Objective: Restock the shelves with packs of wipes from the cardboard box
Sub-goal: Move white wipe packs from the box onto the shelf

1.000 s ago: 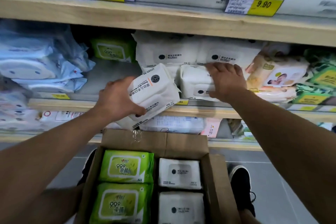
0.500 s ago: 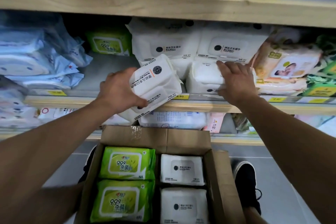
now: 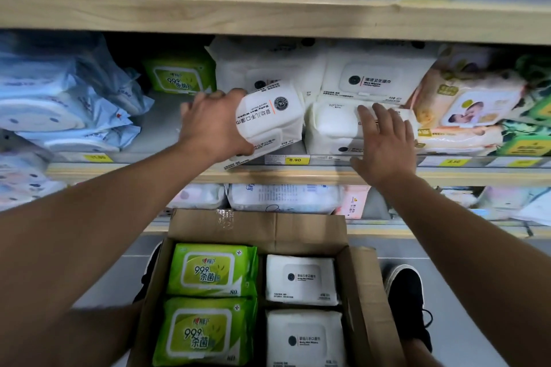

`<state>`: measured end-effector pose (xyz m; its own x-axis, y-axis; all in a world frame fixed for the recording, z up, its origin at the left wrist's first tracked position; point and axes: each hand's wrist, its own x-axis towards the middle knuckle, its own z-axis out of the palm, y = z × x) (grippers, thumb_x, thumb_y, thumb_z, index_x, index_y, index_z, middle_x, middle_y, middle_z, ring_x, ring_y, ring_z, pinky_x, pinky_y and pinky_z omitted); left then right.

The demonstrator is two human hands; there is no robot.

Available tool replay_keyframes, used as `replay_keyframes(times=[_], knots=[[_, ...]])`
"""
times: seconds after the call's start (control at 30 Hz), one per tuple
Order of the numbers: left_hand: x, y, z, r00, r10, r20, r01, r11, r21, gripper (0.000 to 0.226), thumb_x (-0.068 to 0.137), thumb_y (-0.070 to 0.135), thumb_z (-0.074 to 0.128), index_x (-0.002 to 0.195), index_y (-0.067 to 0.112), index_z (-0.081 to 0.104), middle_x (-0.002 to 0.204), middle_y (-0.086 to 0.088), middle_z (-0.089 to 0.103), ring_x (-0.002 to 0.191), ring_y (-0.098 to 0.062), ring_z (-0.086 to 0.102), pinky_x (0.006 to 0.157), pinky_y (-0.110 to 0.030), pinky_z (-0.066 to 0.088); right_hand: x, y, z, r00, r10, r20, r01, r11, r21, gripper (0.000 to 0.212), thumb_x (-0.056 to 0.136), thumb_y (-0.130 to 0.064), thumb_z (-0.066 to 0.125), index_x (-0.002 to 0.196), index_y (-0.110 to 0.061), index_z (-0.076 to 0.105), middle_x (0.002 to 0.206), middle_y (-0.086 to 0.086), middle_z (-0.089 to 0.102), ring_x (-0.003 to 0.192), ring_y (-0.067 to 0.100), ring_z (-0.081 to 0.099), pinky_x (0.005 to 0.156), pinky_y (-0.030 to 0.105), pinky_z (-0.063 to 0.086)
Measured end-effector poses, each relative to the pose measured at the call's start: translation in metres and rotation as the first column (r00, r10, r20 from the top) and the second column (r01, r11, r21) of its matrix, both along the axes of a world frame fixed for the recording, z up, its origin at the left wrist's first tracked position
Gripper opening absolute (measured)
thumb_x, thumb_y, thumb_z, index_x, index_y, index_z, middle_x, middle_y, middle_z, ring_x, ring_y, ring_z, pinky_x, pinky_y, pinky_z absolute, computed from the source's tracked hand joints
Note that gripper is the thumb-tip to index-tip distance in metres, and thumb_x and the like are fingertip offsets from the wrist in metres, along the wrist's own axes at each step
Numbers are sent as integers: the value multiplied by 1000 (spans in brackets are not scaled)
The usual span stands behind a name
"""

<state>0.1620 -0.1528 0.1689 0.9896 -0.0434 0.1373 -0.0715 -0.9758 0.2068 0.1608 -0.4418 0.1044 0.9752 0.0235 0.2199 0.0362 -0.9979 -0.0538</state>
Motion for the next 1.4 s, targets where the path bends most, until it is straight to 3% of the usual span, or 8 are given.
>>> replay_keyframes(times=[0.27, 0.4, 0.5, 0.7, 0.8, 1.0, 1.17, 1.4], knots=[[34, -28, -11, 964, -254, 74, 227, 939, 259, 92, 54, 47, 77, 136, 32, 41, 122, -4, 58, 114, -33, 44, 93, -44, 31, -23, 1, -12, 997, 20, 75, -24, 998, 57, 93, 68, -20, 75, 147, -17, 26, 153, 13, 26, 141, 38, 20, 116, 53, 17], [37, -26, -20, 986, -163, 29, 157, 974, 164, 98, 50, 45, 81, 138, 37, 40, 127, 0, 58, 115, -34, 44, 93, -42, 33, -22, 7, -14, 999, -15, 39, 12, 997, 77, 94, 72, -26, 74, 149, -19, 21, 156, 9, 19, 145, 34, 11, 118, 50, 8], [37, -30, -29, 987, -160, -21, 161, 971, 176, 101, 52, 46, 82, 142, 35, 36, 138, 3, 52, 119, -32, 42, 96, -42, 31, -22, 10, -13, 999, -27, 17, 25, 996, 87, 95, 75, -31, 73, 151, -21, 17, 158, 8, 14, 146, 32, 6, 119, 49, 5], [50, -31, -31, 989, -97, -108, 111, 986, 128, 107, 38, 56, 74, 138, 38, 40, 124, -1, 62, 111, -34, 54, 94, -44, 45, -25, 14, -9, 999, -43, 1, 43, 992, 116, 96, 75, -30, 73, 151, -20, 17, 159, 6, 12, 146, 31, 4, 119, 48, 4], [46, -30, -39, 995, -57, -83, 65, 994, 93, 101, 46, 50, 80, 137, 41, 39, 120, -3, 61, 113, -35, 50, 93, -42, 43, -27, 15, -7, 999, -38, -7, 38, 993, 112, 95, 76, -29, 73, 151, -20, 16, 159, 6, 11, 147, 31, 3, 119, 47, 3], [38, -27, -35, 988, -116, -102, 124, 989, 78, 104, 57, 51, 80, 145, 38, 28, 140, -4, 45, 127, -32, 35, 102, -44, 29, -48, 29, -4, 1000, 1, -5, 0, 991, 133, 92, 76, -29, 72, 150, -20, 19, 158, 8, 14, 146, 32, 6, 120, 46, 6], [-12, -21, -42, 975, -208, 78, 207, 978, 26, 88, 72, 47, 70, 147, 24, 30, 149, -7, 36, 136, -30, 28, 113, -50, 18, -90, 50, -9, 996, 84, 29, -88, 985, 149, 91, 70, -29, 77, 147, -15, 30, 154, 12, 27, 142, 36, 21, 117, 49, 17], [-109, -16, -84, 956, -255, 145, 276, 950, -149, 74, 68, 46, 54, 133, 12, 52, 132, -13, 56, 119, -33, 52, 103, -45, 40, -161, 72, -31, 971, 169, -171, -138, 974, 179, 90, 75, -32, 72, 149, -18, 23, 154, 6, 24, 141, 29, 20, 118, 42, 18]])
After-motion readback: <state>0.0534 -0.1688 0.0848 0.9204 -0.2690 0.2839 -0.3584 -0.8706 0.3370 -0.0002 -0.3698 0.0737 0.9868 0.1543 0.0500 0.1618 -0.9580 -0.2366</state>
